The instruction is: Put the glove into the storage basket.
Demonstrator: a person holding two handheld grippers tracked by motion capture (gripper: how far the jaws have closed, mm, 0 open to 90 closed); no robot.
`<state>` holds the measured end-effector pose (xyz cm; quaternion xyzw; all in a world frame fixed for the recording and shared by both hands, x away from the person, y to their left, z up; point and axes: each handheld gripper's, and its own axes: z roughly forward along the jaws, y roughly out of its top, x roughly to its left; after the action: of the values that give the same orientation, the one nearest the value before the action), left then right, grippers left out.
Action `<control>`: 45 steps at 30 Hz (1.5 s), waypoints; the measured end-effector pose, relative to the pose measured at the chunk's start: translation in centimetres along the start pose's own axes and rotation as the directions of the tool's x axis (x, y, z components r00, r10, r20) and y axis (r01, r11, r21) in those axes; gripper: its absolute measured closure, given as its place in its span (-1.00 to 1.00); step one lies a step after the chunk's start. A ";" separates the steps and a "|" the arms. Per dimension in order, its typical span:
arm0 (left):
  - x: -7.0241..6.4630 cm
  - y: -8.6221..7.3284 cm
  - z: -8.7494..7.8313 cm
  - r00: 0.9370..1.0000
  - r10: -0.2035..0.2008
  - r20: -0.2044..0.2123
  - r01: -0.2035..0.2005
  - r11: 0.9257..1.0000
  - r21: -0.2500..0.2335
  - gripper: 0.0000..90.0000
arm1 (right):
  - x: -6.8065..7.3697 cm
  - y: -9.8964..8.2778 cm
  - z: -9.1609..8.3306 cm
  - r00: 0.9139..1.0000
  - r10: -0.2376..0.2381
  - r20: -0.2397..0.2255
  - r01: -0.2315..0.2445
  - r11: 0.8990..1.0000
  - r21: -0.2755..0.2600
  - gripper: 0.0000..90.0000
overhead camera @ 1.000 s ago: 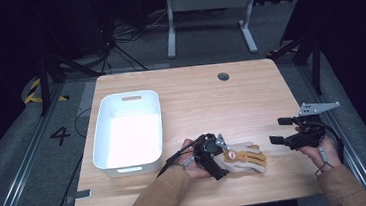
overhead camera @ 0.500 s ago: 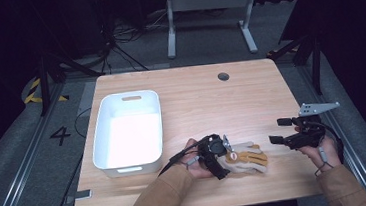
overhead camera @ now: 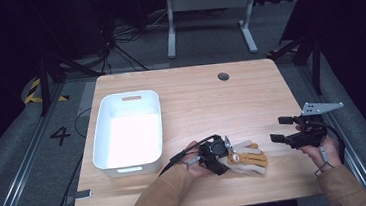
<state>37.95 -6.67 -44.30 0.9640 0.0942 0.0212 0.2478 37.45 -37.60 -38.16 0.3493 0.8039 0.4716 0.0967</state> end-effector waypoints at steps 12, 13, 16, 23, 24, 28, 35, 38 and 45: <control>0.2 -0.2 -0.2 0.998 -0.056 0.013 0.056 0.998 -0.022 0.49 | 0.1 0.2 -0.1 1.000 -0.012 0.005 0.012 1.000 -0.020 -0.72; 0.2 -0.2 -0.2 0.998 -0.057 0.015 0.058 0.998 -0.021 0.50 | 0.1 0.2 -0.1 1.000 -0.012 0.004 0.012 1.000 -0.020 -0.71; 0.1 -0.2 -0.1 0.998 -0.059 0.011 0.059 0.998 -0.022 0.51 | 0.1 0.2 -0.1 1.000 -0.011 0.006 0.011 1.000 -0.020 -0.70; 0.2 -0.1 -0.4 0.997 -0.070 0.019 0.071 0.997 -0.024 0.52 | 0.0 0.2 -0.2 1.000 -0.011 0.011 0.011 1.000 -0.025 -0.68; 0.2 -0.1 -0.4 0.997 -0.070 0.022 0.071 0.997 -0.025 0.52 | 0.0 0.2 -0.2 1.000 -0.012 0.012 0.012 1.000 -0.025 -0.68; 0.1 -0.1 -0.7 0.996 -0.083 0.034 0.083 0.996 -0.024 0.52 | 0.0 0.3 -0.2 0.999 -0.019 0.043 0.020 0.999 -0.025 -0.62; -0.1 0.4 -1.2 0.994 -0.105 0.039 0.105 0.994 0.004 0.52 | 0.0 0.3 -0.2 0.999 -0.028 0.036 0.029 0.999 -0.028 -0.41; -0.2 0.9 -1.6 0.993 -0.108 0.053 0.108 0.994 0.011 0.52 | 0.1 0.3 -0.3 0.999 -0.043 0.031 0.044 0.999 -0.025 -0.23; -0.2 1.4 -2.1 0.991 -0.112 0.066 0.111 0.994 0.019 0.52 | -0.1 0.2 -0.3 1.000 -0.017 0.005 0.017 1.000 -0.010 0.00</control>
<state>37.83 -6.94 -41.76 0.9593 0.1398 -0.0258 0.2440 37.48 -37.80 -37.89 0.3429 0.8042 0.4742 0.1045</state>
